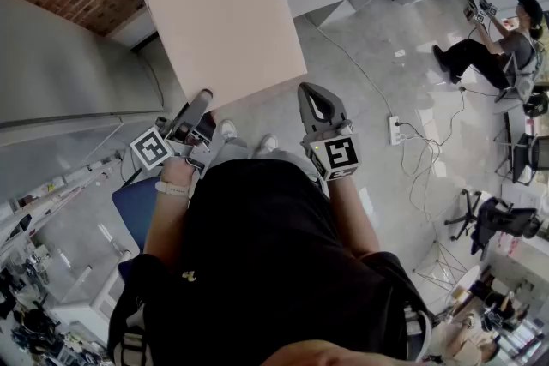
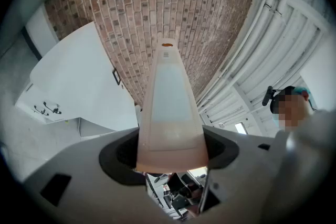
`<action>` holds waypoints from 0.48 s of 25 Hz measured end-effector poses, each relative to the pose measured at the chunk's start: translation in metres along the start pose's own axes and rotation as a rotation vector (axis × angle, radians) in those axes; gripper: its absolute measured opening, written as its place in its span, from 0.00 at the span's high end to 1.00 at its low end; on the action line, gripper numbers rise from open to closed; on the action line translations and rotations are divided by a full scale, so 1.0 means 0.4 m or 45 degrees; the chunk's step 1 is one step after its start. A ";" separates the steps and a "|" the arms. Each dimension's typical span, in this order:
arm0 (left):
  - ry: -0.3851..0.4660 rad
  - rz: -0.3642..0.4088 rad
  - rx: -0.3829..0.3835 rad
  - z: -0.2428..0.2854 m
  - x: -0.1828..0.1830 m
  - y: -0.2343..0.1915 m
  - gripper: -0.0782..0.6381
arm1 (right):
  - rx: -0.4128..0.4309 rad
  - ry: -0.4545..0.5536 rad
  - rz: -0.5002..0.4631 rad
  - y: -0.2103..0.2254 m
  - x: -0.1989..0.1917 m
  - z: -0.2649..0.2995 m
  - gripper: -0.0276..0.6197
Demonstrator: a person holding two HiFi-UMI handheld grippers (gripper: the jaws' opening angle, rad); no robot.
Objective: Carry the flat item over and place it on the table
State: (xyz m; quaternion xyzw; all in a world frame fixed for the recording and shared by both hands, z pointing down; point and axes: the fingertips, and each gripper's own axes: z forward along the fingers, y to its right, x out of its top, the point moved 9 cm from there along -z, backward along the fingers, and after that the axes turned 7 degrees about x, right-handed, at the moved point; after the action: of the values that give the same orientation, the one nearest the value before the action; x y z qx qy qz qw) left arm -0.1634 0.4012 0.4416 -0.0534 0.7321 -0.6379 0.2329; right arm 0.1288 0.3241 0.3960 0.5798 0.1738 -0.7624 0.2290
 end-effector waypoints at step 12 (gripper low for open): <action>-0.074 0.001 0.007 -0.039 0.164 -0.057 0.49 | -0.019 0.020 -0.010 -0.088 0.075 0.161 0.94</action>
State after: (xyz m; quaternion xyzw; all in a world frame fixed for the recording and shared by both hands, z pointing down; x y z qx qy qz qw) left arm -0.2329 0.3867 0.4469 -0.0712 0.7233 -0.6380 0.2544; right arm 0.0508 0.3150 0.3844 0.5833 0.1836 -0.7574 0.2287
